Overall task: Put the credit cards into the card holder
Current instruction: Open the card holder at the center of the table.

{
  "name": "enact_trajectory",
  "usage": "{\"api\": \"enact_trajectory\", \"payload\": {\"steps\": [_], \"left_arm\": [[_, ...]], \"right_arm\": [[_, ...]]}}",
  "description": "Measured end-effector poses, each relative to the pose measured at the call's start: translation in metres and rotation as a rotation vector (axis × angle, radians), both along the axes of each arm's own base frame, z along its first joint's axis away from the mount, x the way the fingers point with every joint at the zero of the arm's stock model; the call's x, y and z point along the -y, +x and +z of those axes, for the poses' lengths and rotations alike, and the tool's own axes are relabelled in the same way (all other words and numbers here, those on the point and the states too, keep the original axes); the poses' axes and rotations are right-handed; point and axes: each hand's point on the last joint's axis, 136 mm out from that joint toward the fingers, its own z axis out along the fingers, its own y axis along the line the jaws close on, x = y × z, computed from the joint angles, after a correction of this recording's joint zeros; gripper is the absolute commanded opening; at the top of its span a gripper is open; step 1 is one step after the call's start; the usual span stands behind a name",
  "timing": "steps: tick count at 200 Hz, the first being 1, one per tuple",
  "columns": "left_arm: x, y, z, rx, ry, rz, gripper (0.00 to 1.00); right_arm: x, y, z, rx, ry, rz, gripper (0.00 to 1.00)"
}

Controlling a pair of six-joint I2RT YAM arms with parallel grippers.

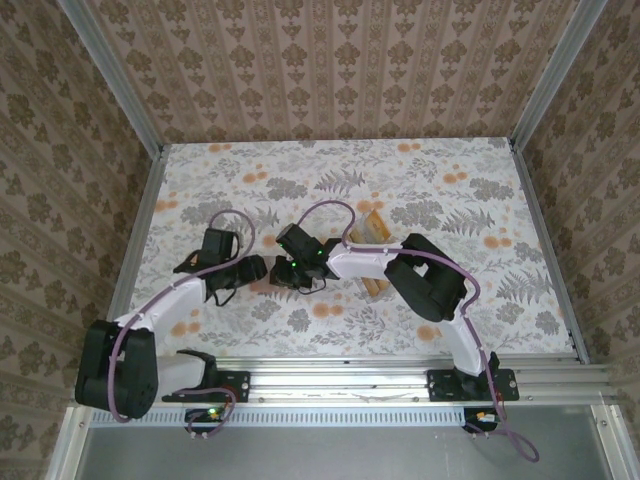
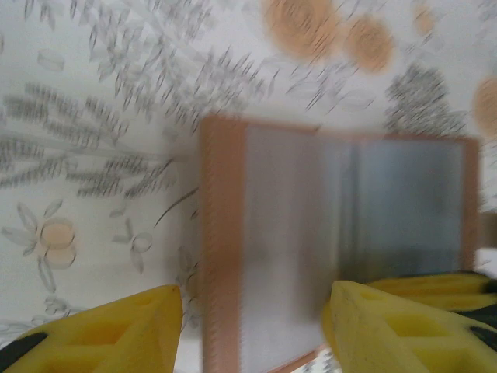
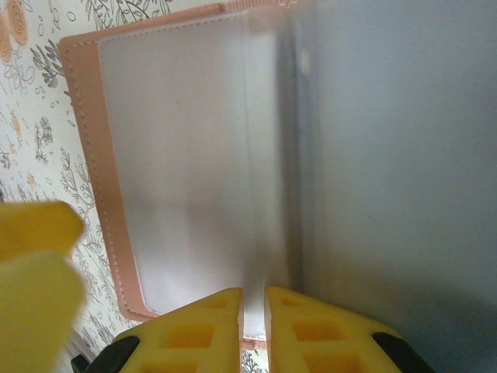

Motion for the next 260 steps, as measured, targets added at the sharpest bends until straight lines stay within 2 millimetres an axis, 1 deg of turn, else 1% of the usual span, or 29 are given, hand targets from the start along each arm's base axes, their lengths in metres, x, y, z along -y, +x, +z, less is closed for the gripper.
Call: {"api": "enact_trajectory", "payload": {"steps": [17, 37, 60, 81, 101, 116, 130, 142, 156, 166, 174, 185, 192, 206, 217, 229, 260], "left_arm": [[-0.002, -0.006, -0.012, -0.035, 0.020, 0.007, 0.50], [-0.003, -0.005, -0.021, -0.055, 0.039, 0.011, 0.50], [-0.005, -0.002, -0.025, -0.054, 0.051, 0.018, 0.49], [-0.005, 0.000, -0.026, -0.049, 0.058, 0.022, 0.49], [-0.005, 0.000, -0.028, -0.049, 0.064, 0.019, 0.49], [-0.004, 0.000, -0.027, -0.048, 0.063, 0.018, 0.49], [-0.003, 0.000, -0.027, -0.047, 0.063, 0.013, 0.49], [-0.003, 0.000, -0.027, -0.046, 0.065, 0.009, 0.49], [-0.002, 0.001, -0.026, -0.042, 0.066, 0.004, 0.49], [-0.001, 0.003, -0.024, -0.035, 0.065, -0.001, 0.49], [0.000, 0.004, -0.022, -0.030, 0.065, -0.004, 0.49], [0.001, 0.006, -0.019, -0.022, 0.065, -0.009, 0.49], [0.002, 0.007, -0.018, -0.017, 0.064, -0.011, 0.49], [0.002, 0.009, -0.016, -0.013, 0.063, -0.011, 0.49], [0.003, 0.009, -0.016, -0.012, 0.063, -0.014, 0.49], [0.003, 0.009, -0.016, -0.010, 0.064, -0.015, 0.49], [0.005, 0.010, -0.014, -0.005, 0.065, -0.027, 0.49]], "right_arm": [[0.000, 0.001, 0.000, 0.002, 0.000, -0.003, 0.16], [0.001, 0.001, 0.000, 0.004, -0.001, -0.004, 0.18], [0.004, 0.002, 0.001, 0.009, -0.001, -0.004, 0.22], [0.011, 0.006, 0.010, 0.022, -0.001, -0.007, 0.24], [0.020, 0.015, 0.029, 0.058, 0.002, -0.003, 0.25], [0.031, 0.022, 0.050, 0.098, 0.002, 0.000, 0.26], [0.045, 0.028, 0.072, 0.146, -0.007, 0.007, 0.27], [0.061, 0.032, 0.092, 0.194, -0.028, 0.013, 0.29], [0.084, 0.036, 0.114, 0.254, -0.070, 0.021, 0.31], [0.102, 0.037, 0.124, 0.292, -0.114, 0.024, 0.32], [0.118, 0.038, 0.128, 0.312, -0.157, 0.025, 0.32], [0.138, 0.038, 0.128, 0.329, -0.222, 0.032, 0.33], [0.151, 0.038, 0.124, 0.331, -0.268, 0.037, 0.33], [0.173, 0.037, 0.111, 0.316, -0.362, 0.053, 0.33], [0.187, 0.034, 0.099, 0.296, -0.424, 0.071, 0.33], [0.196, 0.031, 0.088, 0.276, -0.481, 0.095, 0.32], [0.207, 0.030, 0.063, 0.245, -0.581, 0.144, 0.32]]}}
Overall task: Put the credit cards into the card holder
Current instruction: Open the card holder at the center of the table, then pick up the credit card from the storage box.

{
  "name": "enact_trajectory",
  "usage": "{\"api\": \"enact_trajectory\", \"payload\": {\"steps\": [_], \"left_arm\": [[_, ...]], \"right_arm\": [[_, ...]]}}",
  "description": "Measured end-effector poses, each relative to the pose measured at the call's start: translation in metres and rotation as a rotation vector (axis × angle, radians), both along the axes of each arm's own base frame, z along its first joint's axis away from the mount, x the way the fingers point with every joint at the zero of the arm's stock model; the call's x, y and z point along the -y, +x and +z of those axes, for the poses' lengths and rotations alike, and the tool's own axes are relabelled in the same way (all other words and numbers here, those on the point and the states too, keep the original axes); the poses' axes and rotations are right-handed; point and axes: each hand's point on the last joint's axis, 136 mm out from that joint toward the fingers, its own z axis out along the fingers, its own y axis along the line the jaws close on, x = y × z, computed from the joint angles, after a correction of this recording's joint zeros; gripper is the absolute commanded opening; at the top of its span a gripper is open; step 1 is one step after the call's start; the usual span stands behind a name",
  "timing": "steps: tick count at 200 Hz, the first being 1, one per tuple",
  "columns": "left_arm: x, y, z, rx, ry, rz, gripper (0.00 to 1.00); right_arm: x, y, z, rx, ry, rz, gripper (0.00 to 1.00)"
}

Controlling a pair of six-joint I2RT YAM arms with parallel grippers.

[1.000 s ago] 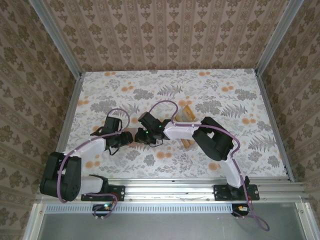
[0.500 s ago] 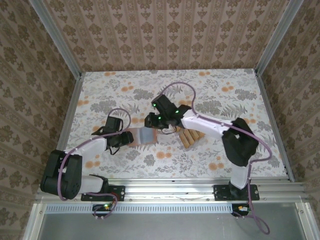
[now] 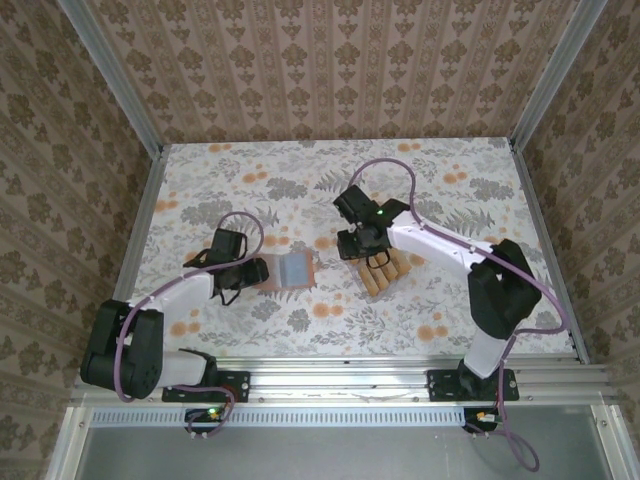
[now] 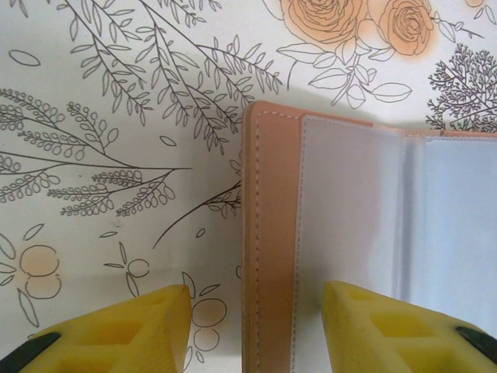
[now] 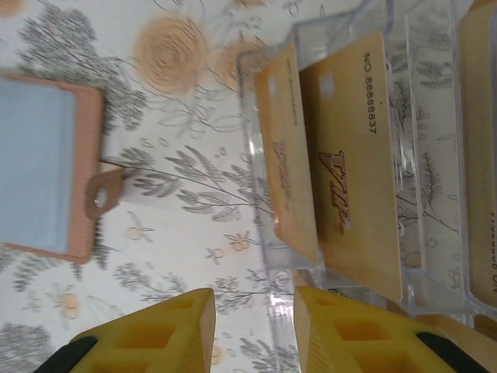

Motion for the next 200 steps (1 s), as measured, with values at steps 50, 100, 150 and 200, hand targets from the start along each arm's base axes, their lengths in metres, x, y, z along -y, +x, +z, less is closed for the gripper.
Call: {"api": "enact_trajectory", "payload": {"steps": [50, 100, 150, 200], "left_arm": [[0.002, 0.000, 0.001, 0.001, 0.002, -0.010, 0.49], [0.006, 0.001, 0.004, 0.006, 0.000, -0.021, 0.49], [0.010, 0.002, 0.003, 0.000, 0.003, -0.032, 0.49], [0.014, 0.005, 0.008, 0.012, -0.001, -0.041, 0.49]], "right_arm": [[0.002, 0.011, -0.021, -0.018, -0.080, 0.018, 0.31], [0.004, 0.026, -0.020, -0.001, -0.089, -0.003, 0.31], [0.007, 0.033, -0.022, 0.008, -0.111, 0.003, 0.31], [0.005, 0.038, -0.024, 0.013, -0.121, 0.007, 0.27]]}}
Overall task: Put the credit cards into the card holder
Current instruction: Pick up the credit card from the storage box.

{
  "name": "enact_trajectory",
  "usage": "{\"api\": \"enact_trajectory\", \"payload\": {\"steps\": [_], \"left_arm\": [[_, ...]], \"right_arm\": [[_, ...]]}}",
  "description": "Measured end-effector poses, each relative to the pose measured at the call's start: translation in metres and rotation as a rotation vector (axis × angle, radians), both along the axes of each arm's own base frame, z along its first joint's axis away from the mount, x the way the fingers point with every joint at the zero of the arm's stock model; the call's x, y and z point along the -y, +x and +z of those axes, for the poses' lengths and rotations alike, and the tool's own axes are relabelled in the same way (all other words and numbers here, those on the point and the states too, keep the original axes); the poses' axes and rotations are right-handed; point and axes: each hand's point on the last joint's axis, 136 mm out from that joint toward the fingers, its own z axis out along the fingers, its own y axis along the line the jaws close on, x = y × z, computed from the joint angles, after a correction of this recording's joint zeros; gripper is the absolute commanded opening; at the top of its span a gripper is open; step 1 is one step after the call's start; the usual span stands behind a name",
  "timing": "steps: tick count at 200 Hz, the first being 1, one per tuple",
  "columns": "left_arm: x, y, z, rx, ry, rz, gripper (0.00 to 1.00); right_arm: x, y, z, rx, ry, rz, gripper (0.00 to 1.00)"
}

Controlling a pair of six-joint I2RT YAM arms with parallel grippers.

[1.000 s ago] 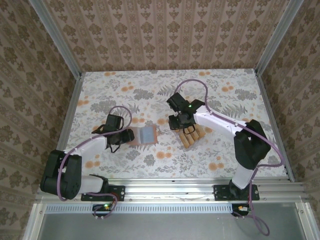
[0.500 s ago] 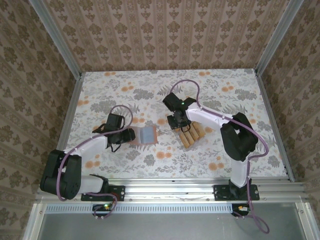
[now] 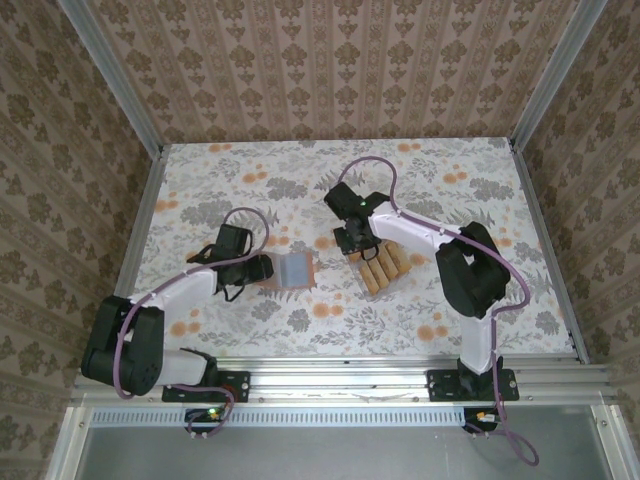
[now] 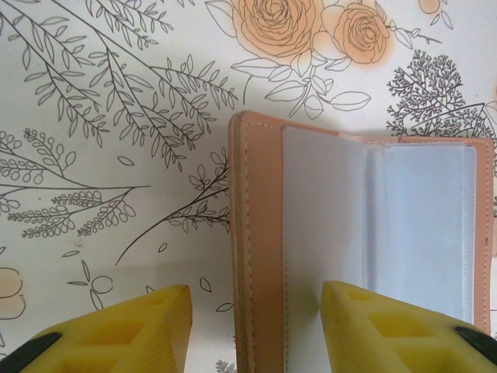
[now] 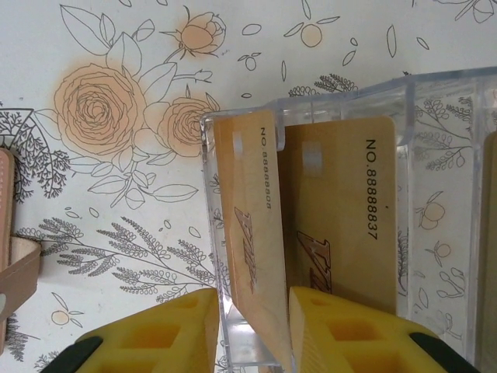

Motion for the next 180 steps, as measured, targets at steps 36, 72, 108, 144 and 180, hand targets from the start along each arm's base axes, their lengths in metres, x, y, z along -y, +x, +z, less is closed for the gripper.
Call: {"api": "enact_trajectory", "payload": {"steps": [36, 72, 108, 144, 180], "left_arm": [[0.0020, 0.0003, -0.0009, -0.005, 0.003, -0.006, 0.49], [0.0016, -0.0009, -0.0021, -0.010, 0.007, -0.006, 0.49], [0.0017, -0.0007, -0.0019, -0.010, 0.007, -0.006, 0.49], [0.0039, -0.0005, -0.0007, -0.006, 0.006, -0.012, 0.49], [0.0040, -0.0005, -0.0007, -0.006, 0.006, -0.013, 0.49]], "right_arm": [[-0.0002, -0.0001, -0.0024, -0.006, -0.001, 0.003, 0.22], [-0.0016, -0.0010, -0.0026, -0.013, 0.009, 0.005, 0.20], [-0.0024, 0.0004, -0.0020, -0.013, 0.014, 0.004, 0.19], [-0.0037, 0.0049, 0.0003, -0.008, 0.025, 0.000, 0.17], [-0.0014, 0.0062, -0.0033, -0.019, 0.027, -0.007, 0.17]]}}
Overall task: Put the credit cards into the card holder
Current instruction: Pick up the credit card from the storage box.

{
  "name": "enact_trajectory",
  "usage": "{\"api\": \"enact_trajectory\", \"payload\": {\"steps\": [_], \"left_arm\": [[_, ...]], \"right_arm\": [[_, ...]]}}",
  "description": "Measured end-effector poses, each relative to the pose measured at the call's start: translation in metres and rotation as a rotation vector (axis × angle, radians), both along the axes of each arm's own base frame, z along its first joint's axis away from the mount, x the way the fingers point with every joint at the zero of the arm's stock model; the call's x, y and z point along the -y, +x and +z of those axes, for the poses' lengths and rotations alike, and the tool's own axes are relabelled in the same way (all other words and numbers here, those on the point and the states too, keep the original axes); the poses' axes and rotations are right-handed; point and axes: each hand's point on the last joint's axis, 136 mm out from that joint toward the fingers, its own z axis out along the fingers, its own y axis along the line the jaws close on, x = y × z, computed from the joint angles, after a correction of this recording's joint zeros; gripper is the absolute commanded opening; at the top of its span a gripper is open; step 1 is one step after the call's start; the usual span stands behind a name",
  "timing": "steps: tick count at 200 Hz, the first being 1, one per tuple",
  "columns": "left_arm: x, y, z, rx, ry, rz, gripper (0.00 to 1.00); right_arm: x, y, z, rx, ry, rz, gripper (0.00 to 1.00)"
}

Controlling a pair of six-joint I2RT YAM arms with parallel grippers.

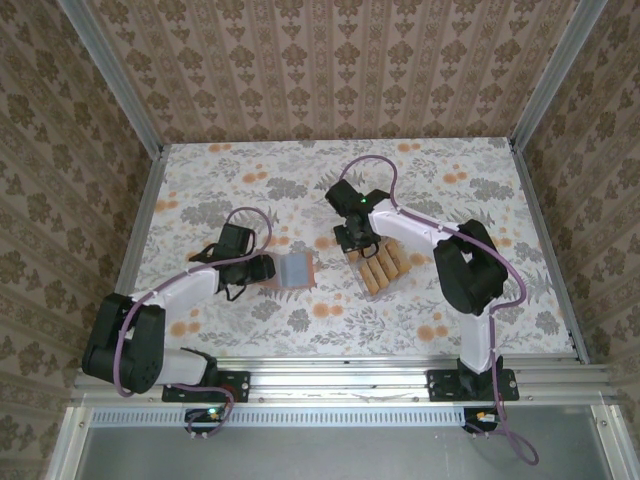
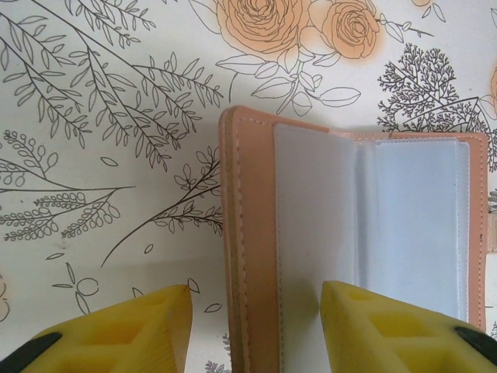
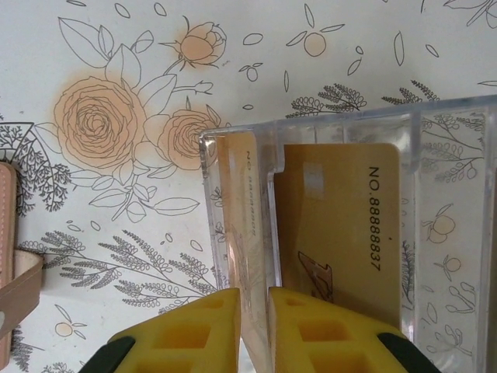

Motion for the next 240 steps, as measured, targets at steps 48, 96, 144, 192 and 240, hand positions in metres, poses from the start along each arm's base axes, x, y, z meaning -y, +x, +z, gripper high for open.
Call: {"api": "enact_trajectory", "payload": {"steps": [48, 96, 144, 192, 240], "left_arm": [[0.000, 0.000, -0.001, -0.004, 0.002, 0.000, 0.49], [0.000, 0.000, -0.001, -0.004, 0.002, 0.000, 0.49], [0.000, 0.000, -0.003, -0.010, 0.004, 0.000, 0.49], [0.003, 0.003, 0.000, -0.003, 0.005, -0.005, 0.49], [-0.002, 0.002, 0.001, -0.012, 0.033, 0.009, 0.53]], "right_arm": [[-0.001, -0.001, -0.008, -0.024, 0.004, 0.000, 0.11], [-0.005, -0.001, -0.007, -0.033, 0.028, 0.017, 0.01], [-0.002, 0.001, -0.002, -0.038, 0.036, 0.020, 0.00], [-0.003, 0.000, 0.045, 0.037, 0.104, 0.034, 0.00], [-0.029, -0.016, 0.096, 0.116, 0.384, -0.005, 0.00]]}}
